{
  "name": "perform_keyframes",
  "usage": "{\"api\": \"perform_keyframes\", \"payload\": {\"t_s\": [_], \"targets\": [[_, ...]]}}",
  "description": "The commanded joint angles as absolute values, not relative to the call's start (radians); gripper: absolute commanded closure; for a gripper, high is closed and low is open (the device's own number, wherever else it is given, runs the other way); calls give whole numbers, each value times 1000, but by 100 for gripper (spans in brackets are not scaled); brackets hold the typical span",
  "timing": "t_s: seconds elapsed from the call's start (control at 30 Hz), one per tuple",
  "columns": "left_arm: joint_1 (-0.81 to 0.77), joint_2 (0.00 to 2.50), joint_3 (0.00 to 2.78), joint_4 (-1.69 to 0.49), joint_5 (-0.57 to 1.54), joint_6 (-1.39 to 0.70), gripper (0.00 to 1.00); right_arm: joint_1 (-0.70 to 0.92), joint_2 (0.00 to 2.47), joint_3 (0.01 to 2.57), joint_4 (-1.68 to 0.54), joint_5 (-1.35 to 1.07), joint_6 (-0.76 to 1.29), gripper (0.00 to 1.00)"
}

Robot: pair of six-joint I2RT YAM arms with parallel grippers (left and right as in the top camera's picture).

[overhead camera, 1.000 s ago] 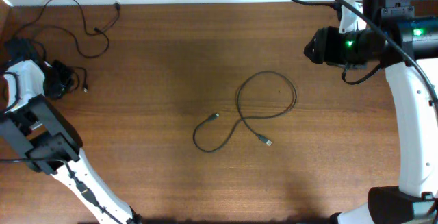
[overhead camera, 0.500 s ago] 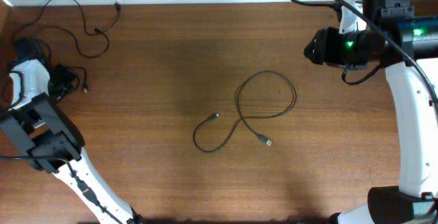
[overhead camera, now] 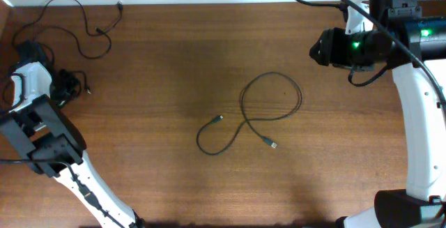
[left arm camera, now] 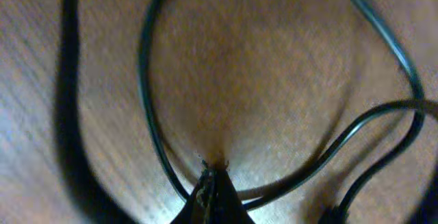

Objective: Untangle cables

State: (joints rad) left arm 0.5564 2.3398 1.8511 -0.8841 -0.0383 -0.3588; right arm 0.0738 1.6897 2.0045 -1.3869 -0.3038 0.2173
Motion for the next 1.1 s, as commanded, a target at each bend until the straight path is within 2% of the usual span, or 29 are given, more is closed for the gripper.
{"api": "perform_keyframes", "payload": {"t_s": [0.0,0.4,0.63,0.73,1.07], "targets": [[559,2358,1817,-939,-48,-311,100,79,1692,1999,-1381,-305,217,46],[559,2358,1818,-905,242,-154,100,79,1692,1999,-1370,-303,195,46],[552,2358,1818,-903,270,-145,100,79,1692,1999,-1369,-303,195,46],[533,2358,1818,-897,337,-51,100,79,1692,1999,-1369,-303,195,46],[531,2356,1837,-892,300,-111,100,79,1692,1999,-1376,-302,191,46]]}}
